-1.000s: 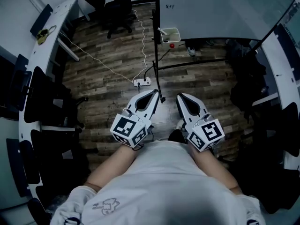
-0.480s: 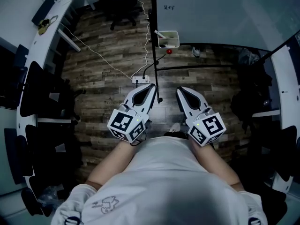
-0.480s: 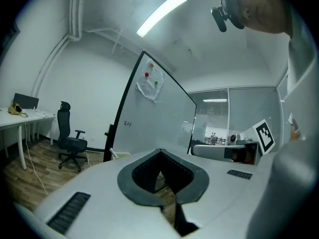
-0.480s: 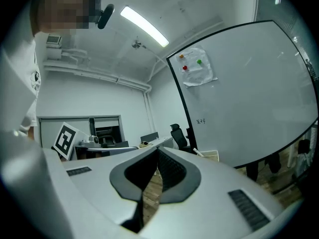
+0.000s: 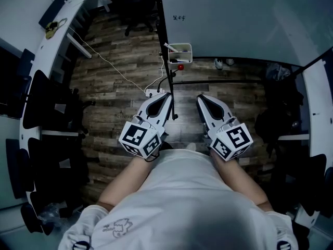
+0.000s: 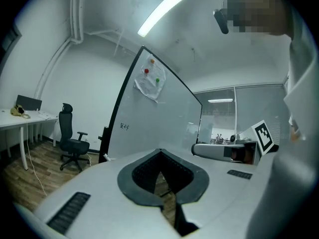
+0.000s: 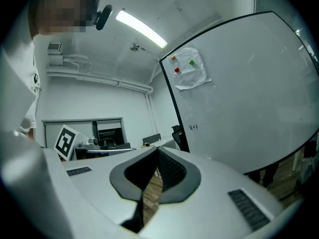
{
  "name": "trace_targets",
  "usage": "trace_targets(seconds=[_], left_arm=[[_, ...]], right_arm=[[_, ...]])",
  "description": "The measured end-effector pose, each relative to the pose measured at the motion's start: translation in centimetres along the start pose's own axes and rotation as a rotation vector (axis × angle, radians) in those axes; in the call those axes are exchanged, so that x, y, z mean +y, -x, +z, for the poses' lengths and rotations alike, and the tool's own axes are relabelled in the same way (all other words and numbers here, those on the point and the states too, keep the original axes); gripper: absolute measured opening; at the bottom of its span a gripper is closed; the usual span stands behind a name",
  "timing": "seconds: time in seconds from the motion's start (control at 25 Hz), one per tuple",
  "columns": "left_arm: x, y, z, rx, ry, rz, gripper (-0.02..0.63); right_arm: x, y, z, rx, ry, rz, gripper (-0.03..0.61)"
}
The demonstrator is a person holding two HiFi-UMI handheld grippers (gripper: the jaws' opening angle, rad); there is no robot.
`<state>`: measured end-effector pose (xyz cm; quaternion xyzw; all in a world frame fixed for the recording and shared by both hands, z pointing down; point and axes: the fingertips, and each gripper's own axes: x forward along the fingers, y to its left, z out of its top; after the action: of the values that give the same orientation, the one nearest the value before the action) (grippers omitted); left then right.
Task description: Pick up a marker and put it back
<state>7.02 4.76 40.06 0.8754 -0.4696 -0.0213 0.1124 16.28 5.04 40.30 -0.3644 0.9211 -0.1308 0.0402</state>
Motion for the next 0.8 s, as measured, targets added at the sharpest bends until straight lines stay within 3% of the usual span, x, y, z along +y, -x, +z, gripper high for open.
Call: trace_targets(seconds=[0.36, 0.8], left_arm=[[0.5, -3.2, -0.3, 0.019, 0.005, -0.029, 0.005], [4.1, -5.9, 1.2, 0.021, 0.000, -0.077, 0.005]], right_arm=[[-2.5, -1.2, 0.0, 0.009, -0.011, -0.021, 0.012], [-4.0, -6.0, 0.0, 0.030, -0.036, -0.042, 0.012]])
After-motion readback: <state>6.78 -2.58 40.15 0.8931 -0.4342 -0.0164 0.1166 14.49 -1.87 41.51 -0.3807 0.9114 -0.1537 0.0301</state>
